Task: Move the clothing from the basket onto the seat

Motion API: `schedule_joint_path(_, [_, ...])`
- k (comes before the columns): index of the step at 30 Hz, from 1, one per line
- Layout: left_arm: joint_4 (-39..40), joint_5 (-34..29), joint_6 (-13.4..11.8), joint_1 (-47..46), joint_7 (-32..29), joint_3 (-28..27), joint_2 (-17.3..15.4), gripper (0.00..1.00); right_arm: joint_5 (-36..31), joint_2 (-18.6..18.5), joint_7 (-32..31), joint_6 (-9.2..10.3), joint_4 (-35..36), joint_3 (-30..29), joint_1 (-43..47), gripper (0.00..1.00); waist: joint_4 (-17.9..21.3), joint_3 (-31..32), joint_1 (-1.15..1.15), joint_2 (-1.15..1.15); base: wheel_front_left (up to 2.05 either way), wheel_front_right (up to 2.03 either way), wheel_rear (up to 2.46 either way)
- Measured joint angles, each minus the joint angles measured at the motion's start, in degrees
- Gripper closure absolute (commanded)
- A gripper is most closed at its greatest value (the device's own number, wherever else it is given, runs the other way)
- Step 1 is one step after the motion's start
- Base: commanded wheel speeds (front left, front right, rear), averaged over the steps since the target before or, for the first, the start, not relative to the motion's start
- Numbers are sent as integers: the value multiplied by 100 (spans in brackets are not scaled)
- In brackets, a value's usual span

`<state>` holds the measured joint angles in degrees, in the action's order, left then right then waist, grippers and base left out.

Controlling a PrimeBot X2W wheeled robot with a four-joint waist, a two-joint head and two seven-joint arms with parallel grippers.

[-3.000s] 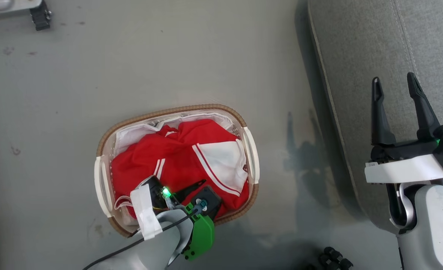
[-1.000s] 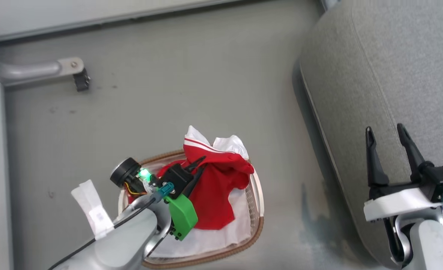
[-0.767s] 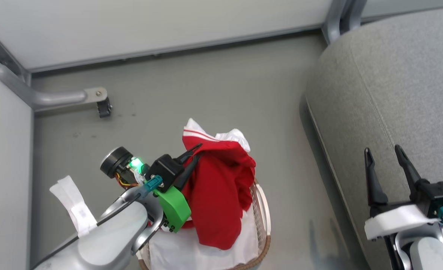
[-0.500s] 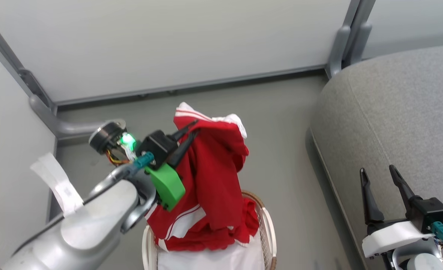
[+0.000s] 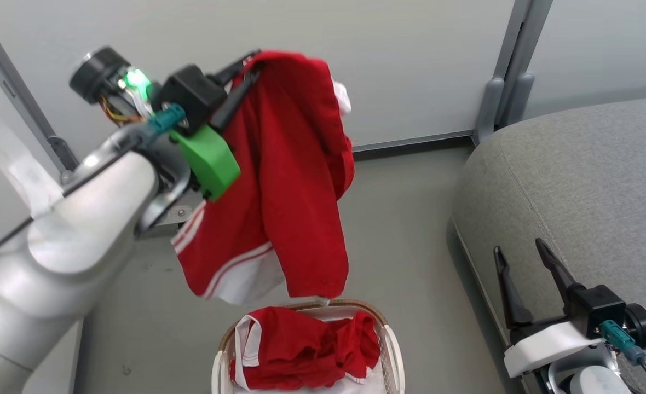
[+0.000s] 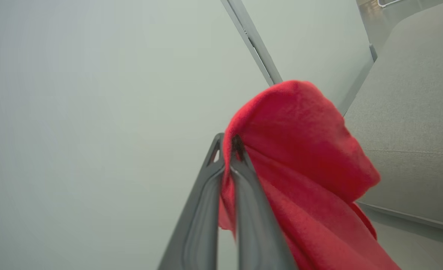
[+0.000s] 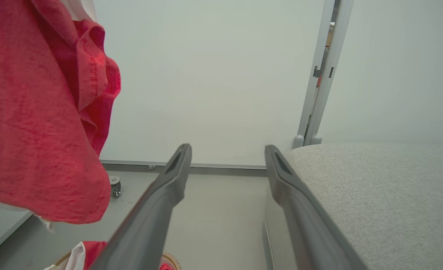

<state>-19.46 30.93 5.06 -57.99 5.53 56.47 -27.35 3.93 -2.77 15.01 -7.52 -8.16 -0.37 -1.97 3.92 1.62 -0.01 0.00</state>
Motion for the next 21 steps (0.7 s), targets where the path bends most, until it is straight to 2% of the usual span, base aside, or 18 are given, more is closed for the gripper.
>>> schedule_joint_path(4, [-165, -33, 60, -405, -35, -20, 30, 100, 0, -1, 0, 0, -20, 204, -15, 0, 29, 26, 0, 0, 0, 0, 0])
schedule_joint_path(11, [-363, -57, 149, -1039, -96, 8, 299, 100, -116, 1, 0, 0, -153, 759, -80, 0, 17, 85, 0, 0, 0, 0, 0])
schedule_joint_path(21, [-647, -52, 203, -1824, -101, 100, 675, 100, -367, 0, 0, 0, -480, 1627, -706, 0, -8, 126, 0, 0, 0, 0, 0])
